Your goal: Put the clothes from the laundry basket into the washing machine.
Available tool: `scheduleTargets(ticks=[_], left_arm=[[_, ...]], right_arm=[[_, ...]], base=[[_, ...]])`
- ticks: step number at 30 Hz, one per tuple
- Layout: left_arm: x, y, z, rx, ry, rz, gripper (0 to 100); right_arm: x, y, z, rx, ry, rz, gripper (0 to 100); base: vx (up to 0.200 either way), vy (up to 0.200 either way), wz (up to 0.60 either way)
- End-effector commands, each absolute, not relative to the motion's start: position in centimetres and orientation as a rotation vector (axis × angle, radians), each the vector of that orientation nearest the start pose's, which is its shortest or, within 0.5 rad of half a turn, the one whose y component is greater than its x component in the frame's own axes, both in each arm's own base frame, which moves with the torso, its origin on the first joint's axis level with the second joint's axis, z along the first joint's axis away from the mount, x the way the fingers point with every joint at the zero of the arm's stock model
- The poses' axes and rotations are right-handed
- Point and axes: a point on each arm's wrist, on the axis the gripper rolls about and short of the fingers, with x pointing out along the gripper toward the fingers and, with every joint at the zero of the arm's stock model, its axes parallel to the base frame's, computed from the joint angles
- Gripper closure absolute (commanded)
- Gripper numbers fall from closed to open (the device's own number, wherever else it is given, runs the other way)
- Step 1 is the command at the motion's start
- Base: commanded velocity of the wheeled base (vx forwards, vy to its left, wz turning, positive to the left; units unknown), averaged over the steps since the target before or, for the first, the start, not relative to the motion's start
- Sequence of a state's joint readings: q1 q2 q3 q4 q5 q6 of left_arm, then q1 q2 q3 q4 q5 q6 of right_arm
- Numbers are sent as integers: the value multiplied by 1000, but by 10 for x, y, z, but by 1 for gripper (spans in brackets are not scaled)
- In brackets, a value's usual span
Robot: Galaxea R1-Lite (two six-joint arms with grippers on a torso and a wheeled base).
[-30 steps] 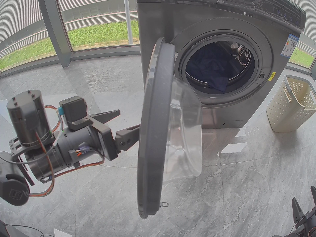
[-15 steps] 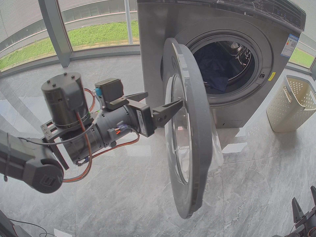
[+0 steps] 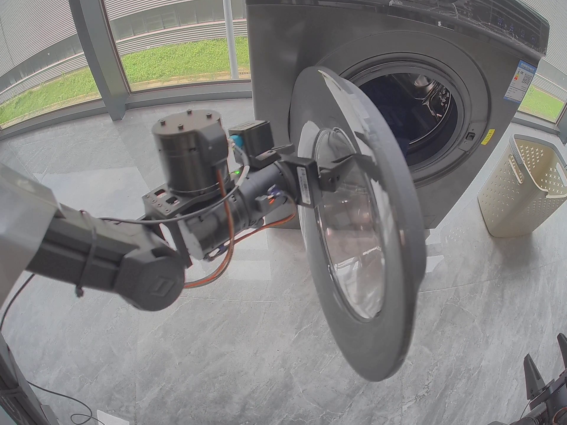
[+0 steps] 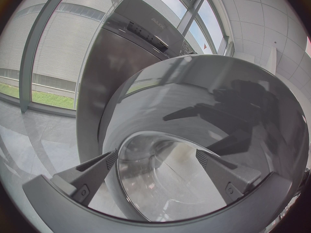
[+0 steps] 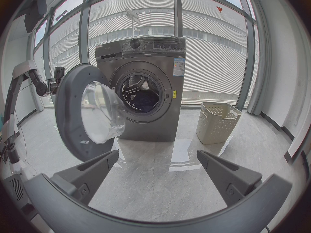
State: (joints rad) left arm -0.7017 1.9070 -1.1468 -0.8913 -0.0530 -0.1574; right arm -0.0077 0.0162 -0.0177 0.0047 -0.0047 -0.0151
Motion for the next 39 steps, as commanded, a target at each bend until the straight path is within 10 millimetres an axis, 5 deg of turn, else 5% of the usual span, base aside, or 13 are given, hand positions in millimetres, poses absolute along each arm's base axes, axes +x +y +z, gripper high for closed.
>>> scheduleTargets(ticks=[1, 10, 17, 22, 24, 26, 27, 31, 34, 39], left_arm=[[326, -286, 227, -239, -139, -717, 0], [358, -310, 236, -299, -245, -606, 0], [341, -295, 245, -283, -201, -587, 0], [287, -258, 253, -216, -66, -617, 0], [249, -224, 253, -184, -2, -649, 0], [237, -213, 252, -178, 13, -659, 0], [207, -186, 249, -168, 32, -665, 0], [171, -153, 246, -168, 27, -671, 0], [131, -115, 235, -164, 32, -691, 0], [90, -80, 202, -134, 69, -697, 0]], right_arm=[[-23, 0, 75, -15, 6, -12, 0], [-23, 0, 75, -15, 6, -12, 0], [-23, 0, 75, -15, 6, -12, 0], [-23, 0, 75, -15, 6, -12, 0], [-23, 0, 75, -15, 6, -12, 0], [-23, 0, 75, -15, 6, -12, 0], [-23, 0, 75, -15, 6, -12, 0], [-23, 0, 75, -15, 6, -12, 0], [-23, 0, 75, -15, 6, -12, 0], [-23, 0, 75, -15, 6, -12, 0]], base=[[0, 0, 0], [0, 0, 0], [0, 0, 0], [0, 0, 0], [0, 0, 0], [0, 0, 0], [0, 0, 0], [0, 0, 0], [0, 0, 0], [0, 0, 0]])
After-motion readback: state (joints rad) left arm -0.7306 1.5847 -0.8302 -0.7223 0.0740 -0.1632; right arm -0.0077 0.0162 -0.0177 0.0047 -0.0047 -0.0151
